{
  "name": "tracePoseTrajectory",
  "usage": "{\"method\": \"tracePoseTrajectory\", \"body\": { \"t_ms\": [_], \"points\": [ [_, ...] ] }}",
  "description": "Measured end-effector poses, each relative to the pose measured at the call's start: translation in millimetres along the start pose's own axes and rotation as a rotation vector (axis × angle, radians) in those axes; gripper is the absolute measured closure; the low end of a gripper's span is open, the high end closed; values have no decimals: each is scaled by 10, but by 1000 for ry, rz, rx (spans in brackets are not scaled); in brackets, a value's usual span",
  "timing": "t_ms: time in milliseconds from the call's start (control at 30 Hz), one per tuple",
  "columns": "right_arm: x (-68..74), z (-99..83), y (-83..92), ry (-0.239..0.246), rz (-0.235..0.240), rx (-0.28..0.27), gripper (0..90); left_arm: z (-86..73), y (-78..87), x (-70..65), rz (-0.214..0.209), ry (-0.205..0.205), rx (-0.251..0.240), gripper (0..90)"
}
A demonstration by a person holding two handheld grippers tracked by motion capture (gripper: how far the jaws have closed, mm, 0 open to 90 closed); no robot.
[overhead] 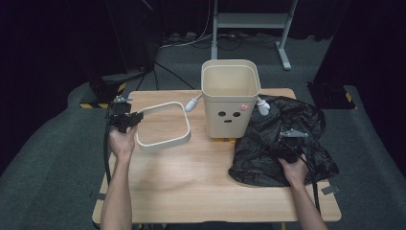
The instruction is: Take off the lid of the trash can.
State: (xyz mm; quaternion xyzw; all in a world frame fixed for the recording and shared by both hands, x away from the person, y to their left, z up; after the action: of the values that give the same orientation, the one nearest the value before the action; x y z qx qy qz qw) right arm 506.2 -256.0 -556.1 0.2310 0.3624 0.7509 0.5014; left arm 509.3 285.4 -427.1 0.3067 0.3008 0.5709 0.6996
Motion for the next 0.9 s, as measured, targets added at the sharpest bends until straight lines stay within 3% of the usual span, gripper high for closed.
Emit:
{"method": "tracePoseTrajectory", "body": {
  "t_ms": [467, 900],
  "points": [
    [-1, 0, 0, 1, -1, 0, 301, -58, -224, -138, -42, 1, 11, 786],
    [-1, 0, 0, 1, -1, 0, 301, -128, -363, -212, -47, 1, 32, 785]
  ]
}}
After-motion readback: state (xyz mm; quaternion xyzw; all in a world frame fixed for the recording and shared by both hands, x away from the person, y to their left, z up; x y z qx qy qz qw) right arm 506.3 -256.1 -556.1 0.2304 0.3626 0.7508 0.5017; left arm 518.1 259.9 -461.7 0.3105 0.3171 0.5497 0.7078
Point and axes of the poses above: each handheld gripper's, and its own axes: y roughly backward along the jaws, z roughly out of its top, x roughly to its left, the point moved 5 cm from there along -y, roughly forward along the jaws, and after that the axes turned 9 degrees about x, right-handed, at the moved point
